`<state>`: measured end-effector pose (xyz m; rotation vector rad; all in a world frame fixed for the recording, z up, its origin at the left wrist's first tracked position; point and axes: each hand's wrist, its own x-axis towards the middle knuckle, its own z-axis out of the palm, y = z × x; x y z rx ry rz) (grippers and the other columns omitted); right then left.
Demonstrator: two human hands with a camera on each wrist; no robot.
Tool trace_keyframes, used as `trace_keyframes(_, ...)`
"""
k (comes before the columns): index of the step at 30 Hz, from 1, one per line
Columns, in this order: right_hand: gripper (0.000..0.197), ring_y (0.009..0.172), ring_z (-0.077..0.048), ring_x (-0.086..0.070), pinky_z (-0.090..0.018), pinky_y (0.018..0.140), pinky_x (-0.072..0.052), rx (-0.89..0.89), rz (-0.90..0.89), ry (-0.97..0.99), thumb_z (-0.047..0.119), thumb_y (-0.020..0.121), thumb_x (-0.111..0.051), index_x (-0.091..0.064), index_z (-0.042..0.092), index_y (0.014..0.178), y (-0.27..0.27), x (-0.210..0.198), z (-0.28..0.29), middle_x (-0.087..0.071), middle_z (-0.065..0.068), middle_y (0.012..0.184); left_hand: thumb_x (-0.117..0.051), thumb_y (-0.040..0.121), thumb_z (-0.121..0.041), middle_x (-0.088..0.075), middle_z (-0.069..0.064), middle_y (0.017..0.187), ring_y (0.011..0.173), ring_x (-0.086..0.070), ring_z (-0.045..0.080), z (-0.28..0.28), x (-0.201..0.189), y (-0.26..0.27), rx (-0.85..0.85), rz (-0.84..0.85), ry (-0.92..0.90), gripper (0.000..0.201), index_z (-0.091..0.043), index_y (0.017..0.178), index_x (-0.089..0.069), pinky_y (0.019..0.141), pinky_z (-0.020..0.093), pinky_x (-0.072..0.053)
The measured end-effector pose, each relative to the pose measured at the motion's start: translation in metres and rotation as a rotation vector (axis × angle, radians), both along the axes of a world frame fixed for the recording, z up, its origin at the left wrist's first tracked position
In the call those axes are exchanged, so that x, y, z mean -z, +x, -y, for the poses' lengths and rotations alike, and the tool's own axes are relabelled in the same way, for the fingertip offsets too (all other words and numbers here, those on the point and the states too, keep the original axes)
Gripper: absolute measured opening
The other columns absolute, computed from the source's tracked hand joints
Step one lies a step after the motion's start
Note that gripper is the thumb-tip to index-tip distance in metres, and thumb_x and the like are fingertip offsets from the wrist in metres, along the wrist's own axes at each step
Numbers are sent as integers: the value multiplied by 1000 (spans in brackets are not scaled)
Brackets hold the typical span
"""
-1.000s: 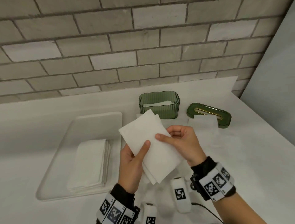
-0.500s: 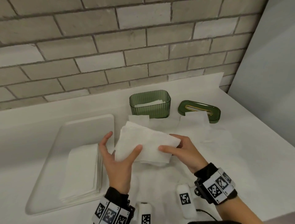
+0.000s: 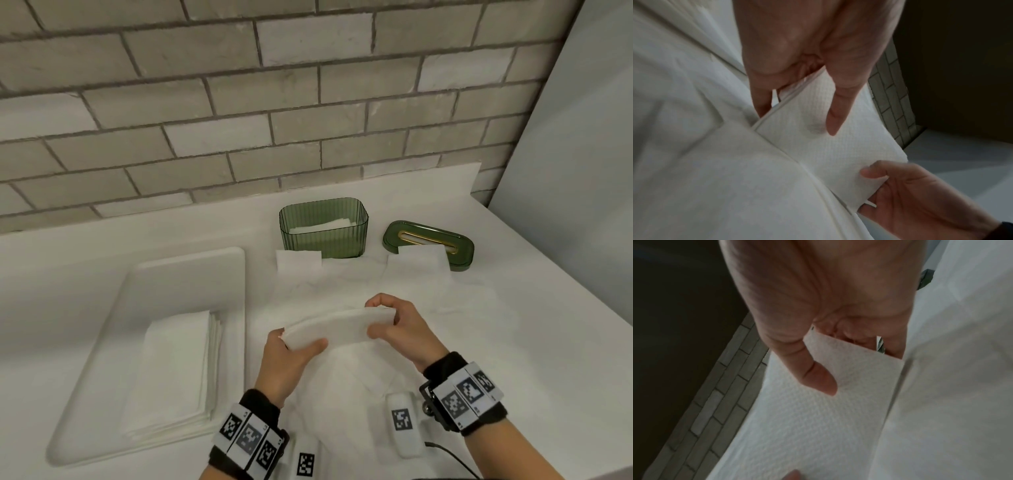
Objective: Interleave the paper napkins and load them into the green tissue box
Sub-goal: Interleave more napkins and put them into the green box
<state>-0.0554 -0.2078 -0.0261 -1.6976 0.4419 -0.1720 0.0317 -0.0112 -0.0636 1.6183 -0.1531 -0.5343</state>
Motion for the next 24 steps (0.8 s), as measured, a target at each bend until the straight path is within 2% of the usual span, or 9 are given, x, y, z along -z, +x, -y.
trace_keyframes(2, 24, 72, -12, -62, -18, 64, -50, -4, 23, 16, -12, 76, -65, -64, 11, 85, 5, -1, -1, -65, 0, 78, -91, 66, -32, -74, 8, 108, 95, -73, 21, 2, 2, 2, -12, -24, 47, 67, -6, 121, -60, 83, 38, -61)
trace_keyframes(5, 20, 74, -13, -63, -20, 66, -51, -37, 30, 33, -7, 79, -67, -66, 11, 87, 10, -3, -5, -65, -2, 82, -86, 75, -26, -73, 8, 109, 96, -72, 21, 2, -2, 5, -15, -33, 92, 57, -7, 120, -59, 80, 34, -60)
trace_keyframes(9, 13, 78, -16, -65, -19, 66, -52, 45, 52, 70, 0, 79, -73, -66, 2, 91, 7, -6, 5, -68, -5, 84, -72, 89, -26, -76, 16, 94, 92, -71, 37, -8, -22, -2, 100, 103, 54, 28, -1, 103, -70, 76, 39, -59)
trace_keyframes(11, 16, 81, -20, -67, -24, 69, -55, 88, 93, 180, 1, 79, -74, -65, 3, 92, 6, -14, 12, -70, -8, 87, -62, 96, -21, -78, 8, 96, 92, -74, 30, -12, -40, -6, 62, 103, -62, 21, -11, 112, -70, 78, 43, -61)
trace_keyframes(13, 19, 86, -20, -68, -28, 70, -56, 139, 158, 320, 3, 80, -73, -65, 6, 96, 8, -24, 13, -72, -8, 94, -58, 95, -24, -77, 4, 104, 93, -74, 25, -12, -52, -6, -18, 43, -244, 28, -18, 122, -66, 79, 41, -61)
trace_keyframes(16, 29, 98, -19, -69, -32, 75, -58, 200, 189, 459, 9, 83, -72, -65, 10, 111, 16, -31, 1, -73, -4, 108, -68, 88, -37, -73, 8, 119, 108, -71, 27, -5, -63, -5, -37, -112, -440, 49, -19, 132, -57, 93, 41, -55)
trace_keyframes(19, 36, 101, -22, -70, -36, 79, -58, 87, 73, 375, 14, 82, -75, -65, 11, 117, 22, -26, -18, -73, -6, 110, -71, 88, -19, -71, 7, 123, 115, -67, 25, 4, -61, -10, -44, -132, -432, 43, -13, 130, -60, 91, 40, -57)
trace_keyframes(22, 33, 92, -18, -72, -29, 75, -58, -136, -68, 230, 20, 80, -77, -64, 8, 108, 17, -22, -17, -75, -8, 103, -68, 88, -5, -72, 1, 122, 112, -68, 20, -1, -56, -6, -212, -36, -393, 45, -18, 131, -59, 88, 44, -57)
trace_keyframes(24, 36, 86, -14, -69, -24, 74, -52, -254, -191, 29, 30, 75, -82, -63, 14, 102, 11, -21, 3, -75, -5, 99, -70, 86, -4, -72, 0, 120, 111, -69, 20, -14, -54, 1, -304, 31, -367, 47, -19, 130, -60, 89, 44, -56)
